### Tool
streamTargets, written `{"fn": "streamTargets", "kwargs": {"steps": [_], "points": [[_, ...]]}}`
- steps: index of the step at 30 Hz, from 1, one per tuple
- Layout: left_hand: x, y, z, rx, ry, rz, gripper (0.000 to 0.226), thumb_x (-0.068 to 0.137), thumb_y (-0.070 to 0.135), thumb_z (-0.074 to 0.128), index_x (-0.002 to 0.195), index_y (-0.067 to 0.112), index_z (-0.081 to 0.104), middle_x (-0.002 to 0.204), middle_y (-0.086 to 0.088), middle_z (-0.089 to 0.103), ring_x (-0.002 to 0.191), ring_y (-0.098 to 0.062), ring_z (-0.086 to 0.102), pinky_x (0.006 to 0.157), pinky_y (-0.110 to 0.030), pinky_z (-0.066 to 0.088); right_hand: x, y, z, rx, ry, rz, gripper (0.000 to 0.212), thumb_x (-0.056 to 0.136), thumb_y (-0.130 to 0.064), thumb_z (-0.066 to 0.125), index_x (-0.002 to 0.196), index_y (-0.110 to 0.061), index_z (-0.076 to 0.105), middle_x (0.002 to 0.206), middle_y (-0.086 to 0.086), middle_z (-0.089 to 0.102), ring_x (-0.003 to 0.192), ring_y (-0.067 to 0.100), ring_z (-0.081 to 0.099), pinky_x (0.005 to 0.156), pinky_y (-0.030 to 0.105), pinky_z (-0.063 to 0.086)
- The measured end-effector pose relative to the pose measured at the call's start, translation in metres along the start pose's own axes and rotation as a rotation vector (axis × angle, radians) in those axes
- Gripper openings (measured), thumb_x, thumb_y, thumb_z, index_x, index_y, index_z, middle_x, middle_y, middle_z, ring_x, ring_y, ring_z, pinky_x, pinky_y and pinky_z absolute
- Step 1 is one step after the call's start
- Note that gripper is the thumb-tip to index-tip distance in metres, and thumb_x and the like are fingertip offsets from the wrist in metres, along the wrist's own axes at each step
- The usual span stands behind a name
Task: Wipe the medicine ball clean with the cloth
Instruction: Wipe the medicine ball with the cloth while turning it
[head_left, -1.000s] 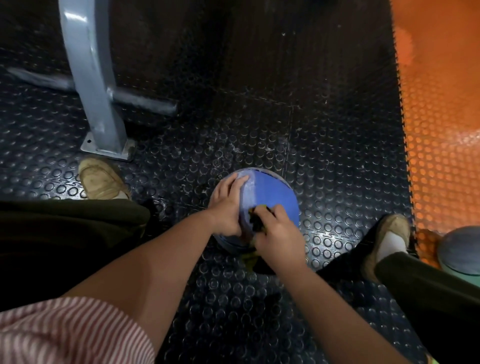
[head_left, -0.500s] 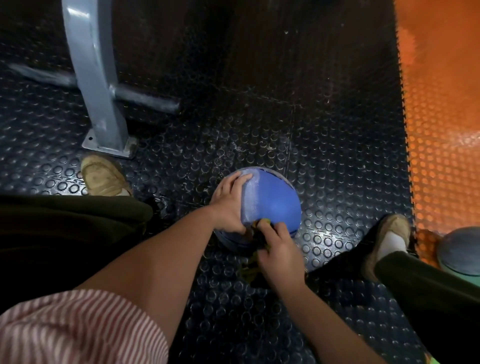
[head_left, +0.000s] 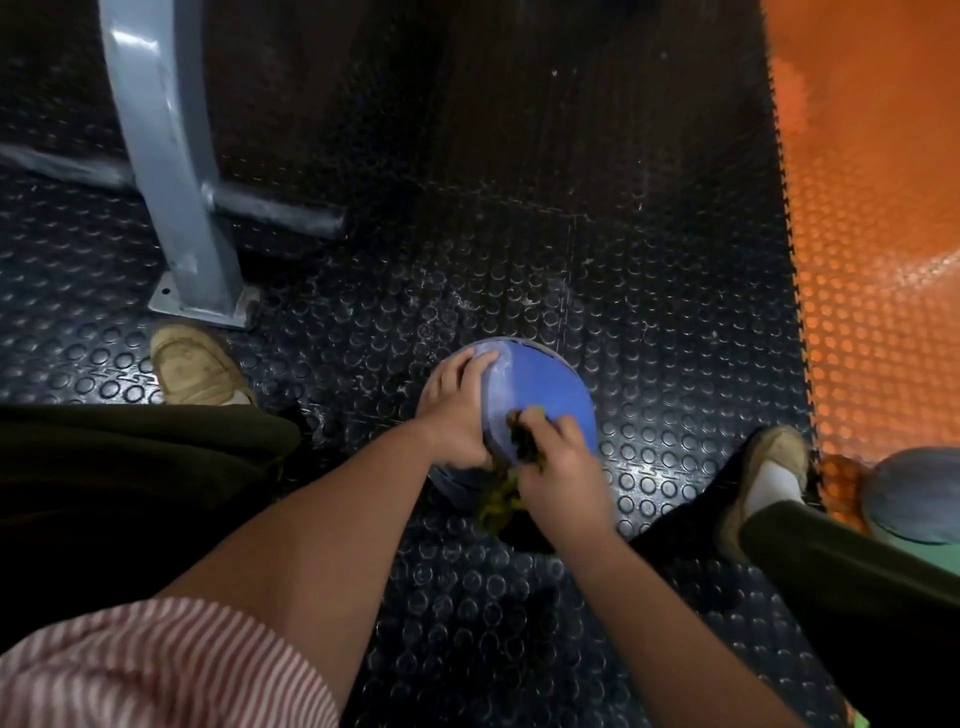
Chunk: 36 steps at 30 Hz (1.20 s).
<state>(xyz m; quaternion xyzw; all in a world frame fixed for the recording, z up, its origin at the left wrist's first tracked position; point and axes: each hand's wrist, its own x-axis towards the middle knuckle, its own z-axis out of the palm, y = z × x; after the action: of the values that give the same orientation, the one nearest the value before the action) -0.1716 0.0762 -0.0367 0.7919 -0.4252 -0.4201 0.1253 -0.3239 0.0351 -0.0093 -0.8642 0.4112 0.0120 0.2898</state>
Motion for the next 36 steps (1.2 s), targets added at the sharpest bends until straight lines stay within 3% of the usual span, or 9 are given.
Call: {"fn": "streamTargets", "kwargs": {"steps": [5, 9, 14, 19, 23, 27, 31, 36], "points": [[-0.016, 0.003, 0.020, 0.176, 0.060, 0.124, 0.122, 0.072, 0.040, 0.077, 0.151, 0.029, -0.014, 0.158, 0.001, -0.022, 0.146, -0.024, -0.022, 0.120, -0.048, 0.000, -0.016, 0.022, 0.002, 0.027, -0.018, 0.050, 0.050, 0.079, -0.003, 0.055, 0.124, -0.025, 0.058, 0.112, 0.001, 0.048, 0.087, 0.030, 0.054, 0.057, 0.031, 0.036], [-0.015, 0.003, 0.044, 0.233, 0.194, 0.114, 0.109, 0.082, 0.036, 0.066, 0.150, 0.029, -0.019, 0.157, -0.003, -0.026, 0.145, -0.028, -0.025, 0.118, -0.053, 0.001, 0.006, 0.022, -0.014, 0.051, -0.023, 0.081, 0.043, 0.083, -0.009, 0.053, 0.121, -0.027, 0.060, 0.102, -0.002, 0.045, 0.089, 0.027, 0.056, 0.063, 0.030, 0.041], [0.000, 0.012, 0.033, 0.133, 0.178, 0.095, 0.128, 0.066, 0.056, 0.079, 0.151, 0.033, -0.014, 0.159, 0.000, -0.019, 0.147, -0.025, -0.019, 0.119, -0.051, 0.000, 0.073, 0.012, -0.037, 0.028, -0.005, 0.133, 0.028, 0.093, -0.015, 0.046, 0.115, -0.020, 0.064, 0.100, 0.007, 0.042, 0.091, 0.034, 0.057, 0.069, 0.030, 0.038], [0.004, 0.013, 0.029, 0.071, 0.220, 0.058, 0.119, 0.071, 0.044, 0.078, 0.152, 0.033, -0.008, 0.160, 0.000, -0.016, 0.147, -0.023, -0.016, 0.120, -0.049, 0.001, 0.053, 0.017, -0.025, 0.067, 0.020, 0.105, 0.033, 0.092, -0.013, 0.045, 0.121, -0.024, 0.057, 0.105, 0.003, 0.045, 0.091, 0.028, 0.054, 0.070, 0.035, 0.044], [0.009, 0.017, 0.023, 0.016, 0.209, 0.037, 0.119, 0.068, 0.032, 0.079, 0.152, 0.033, -0.006, 0.160, 0.001, -0.013, 0.148, -0.025, -0.013, 0.120, -0.048, 0.001, -0.009, 0.032, 0.006, 0.103, 0.058, 0.022, 0.048, 0.079, -0.003, 0.056, 0.121, -0.026, 0.062, 0.107, 0.002, 0.052, 0.087, 0.031, 0.056, 0.059, 0.032, 0.041], [0.009, 0.017, 0.023, 0.011, 0.197, 0.018, 0.119, 0.070, 0.030, 0.081, 0.151, 0.033, -0.007, 0.159, 0.002, -0.015, 0.148, -0.024, -0.015, 0.120, -0.048, 0.000, 0.000, 0.029, 0.001, 0.105, 0.107, 0.063, 0.044, 0.083, -0.005, 0.054, 0.121, -0.026, 0.062, 0.107, 0.002, 0.049, 0.085, 0.030, 0.056, 0.061, 0.034, 0.044], [0.006, 0.012, 0.030, 0.033, 0.210, 0.046, 0.116, 0.074, 0.038, 0.078, 0.151, 0.031, -0.008, 0.158, 0.000, -0.015, 0.147, -0.024, -0.016, 0.120, -0.050, 0.002, 0.068, 0.023, -0.028, 0.030, 0.089, 0.133, 0.032, 0.094, -0.016, 0.046, 0.122, -0.024, 0.059, 0.111, 0.009, 0.044, 0.087, 0.034, 0.057, 0.068, 0.035, 0.044], [0.006, 0.010, 0.029, 0.016, 0.205, 0.079, 0.122, 0.066, 0.044, 0.083, 0.152, 0.031, -0.003, 0.159, 0.001, -0.011, 0.147, -0.022, -0.014, 0.120, -0.048, 0.001, 0.066, 0.020, -0.025, 0.024, 0.096, 0.083, 0.038, 0.091, -0.011, 0.047, 0.126, -0.023, 0.056, 0.120, 0.008, 0.046, 0.092, 0.032, 0.055, 0.066, 0.033, 0.041]]}}
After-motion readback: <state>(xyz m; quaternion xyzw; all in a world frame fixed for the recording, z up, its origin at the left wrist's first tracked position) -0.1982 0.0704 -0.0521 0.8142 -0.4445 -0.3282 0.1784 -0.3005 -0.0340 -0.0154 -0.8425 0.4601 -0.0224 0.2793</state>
